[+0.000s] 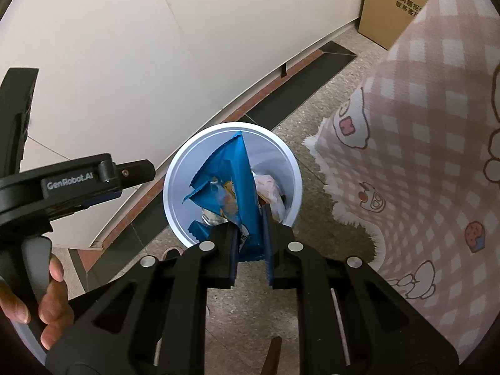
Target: Collect trash
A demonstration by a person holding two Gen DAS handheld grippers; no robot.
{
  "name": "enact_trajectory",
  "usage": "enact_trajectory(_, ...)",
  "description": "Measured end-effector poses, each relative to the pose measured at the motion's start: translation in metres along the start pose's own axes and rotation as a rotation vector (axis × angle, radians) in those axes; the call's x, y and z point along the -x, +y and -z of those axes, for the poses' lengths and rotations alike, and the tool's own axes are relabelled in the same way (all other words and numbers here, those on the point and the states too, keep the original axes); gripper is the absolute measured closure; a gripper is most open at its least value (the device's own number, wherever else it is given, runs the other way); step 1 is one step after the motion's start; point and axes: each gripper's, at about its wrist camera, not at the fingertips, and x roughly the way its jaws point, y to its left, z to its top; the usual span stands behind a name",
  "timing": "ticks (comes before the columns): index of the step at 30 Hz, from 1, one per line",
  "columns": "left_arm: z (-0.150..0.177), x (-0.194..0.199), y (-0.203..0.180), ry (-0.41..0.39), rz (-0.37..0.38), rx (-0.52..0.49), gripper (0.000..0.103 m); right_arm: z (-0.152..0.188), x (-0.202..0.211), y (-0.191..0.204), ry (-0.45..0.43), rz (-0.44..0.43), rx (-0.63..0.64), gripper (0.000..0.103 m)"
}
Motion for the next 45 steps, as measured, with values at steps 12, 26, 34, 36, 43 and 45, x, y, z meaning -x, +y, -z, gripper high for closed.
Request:
enact_trajectory(12,0.004,0.044,0.019,-0.088,-0.072,-0.034,0.034,-0.021,0.008,0.02,-0.05,-0.004,0.002,0.054)
enact_trajectory(26,0.03,0.154,-0.004,-0.293,-0.111,-0.161,0.028,-0.019,0.098,0.036,-0.175,0.007,0.046,0.045)
enact_trajectory(34,0.072,0.253,-0.039,-0.471,-0.115,-0.266,0.022,-0.001,0.218,0.06,-0.356,0.038,0.123,0.036)
enact_trajectory(36,0.086,0.281,-0.05,-0.533,-0.113,-0.284,0.02,0.007,0.248,0.062,-0.409,0.06,0.129,0.033)
enact_trajectory(43,0.141,0.366,-0.086,-0.689,-0.039,-0.378,0.016,0.051,0.355,0.049,-0.603,0.074,0.096,0.026)
enact_trajectory(45,0.158,0.382,-0.099,-0.72,-0.023,-0.412,0.015,0.069,0.383,0.042,-0.657,0.087,0.085,0.023)
